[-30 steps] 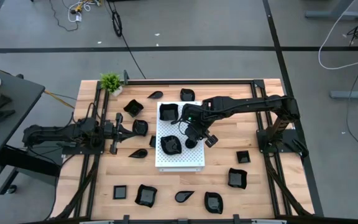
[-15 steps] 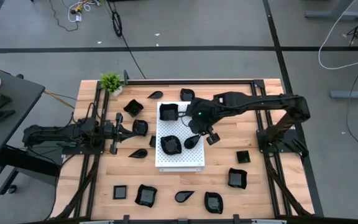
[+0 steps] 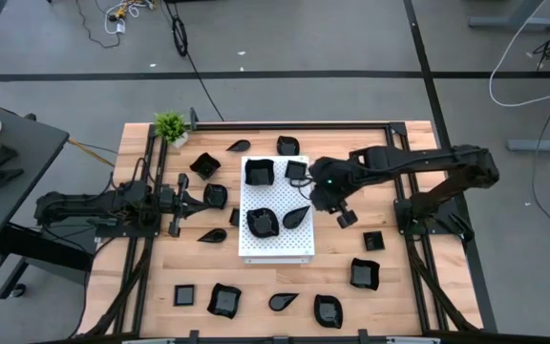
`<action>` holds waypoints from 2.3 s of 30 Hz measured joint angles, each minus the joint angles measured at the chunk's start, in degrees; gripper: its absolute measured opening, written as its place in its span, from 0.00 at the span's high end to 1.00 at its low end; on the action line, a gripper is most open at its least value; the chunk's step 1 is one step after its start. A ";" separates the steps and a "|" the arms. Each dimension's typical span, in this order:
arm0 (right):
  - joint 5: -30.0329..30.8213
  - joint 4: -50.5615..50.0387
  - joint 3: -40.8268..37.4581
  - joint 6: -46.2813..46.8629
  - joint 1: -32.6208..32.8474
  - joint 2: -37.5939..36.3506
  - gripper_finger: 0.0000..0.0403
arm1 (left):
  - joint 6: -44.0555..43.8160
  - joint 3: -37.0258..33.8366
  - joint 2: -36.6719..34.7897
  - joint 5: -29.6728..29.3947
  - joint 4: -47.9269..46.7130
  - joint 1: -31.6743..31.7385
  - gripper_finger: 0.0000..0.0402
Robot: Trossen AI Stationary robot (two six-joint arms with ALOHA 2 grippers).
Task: Pick & Place Mini shaped plates
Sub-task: Stack the black square plate on top of the other black square plate on the shelf
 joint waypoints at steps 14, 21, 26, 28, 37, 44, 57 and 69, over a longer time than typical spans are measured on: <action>0.03 0.13 -16.60 10.20 -0.04 -12.49 0.76 | -0.02 0.02 0.01 0.00 0.00 -0.02 0.95; 0.03 -0.21 -21.89 12.13 -0.18 -16.62 0.76 | -0.02 0.01 0.00 0.00 -0.01 0.00 0.95; 0.03 -0.24 -24.56 16.03 -0.68 -18.71 0.76 | -0.02 0.02 0.00 0.00 0.00 0.00 0.95; 0.01 -0.20 -25.75 16.65 -0.68 -19.64 0.76 | -0.02 0.00 0.02 0.00 0.00 0.00 0.95; -2.86 -4.86 -32.76 17.21 -0.66 -21.71 0.76 | -0.02 0.02 0.02 0.00 -0.01 0.00 0.95; -8.02 -4.94 -35.64 15.19 -2.11 -20.31 0.76 | -0.01 0.02 0.01 -0.02 0.00 -0.01 0.95; -8.36 -4.94 -35.65 48.91 -3.32 -17.52 0.76 | -0.02 0.00 0.00 0.00 0.00 0.00 0.95; -8.04 -4.68 -35.65 76.51 -1.77 -17.52 0.76 | -0.02 0.00 0.00 0.00 0.00 -0.02 0.95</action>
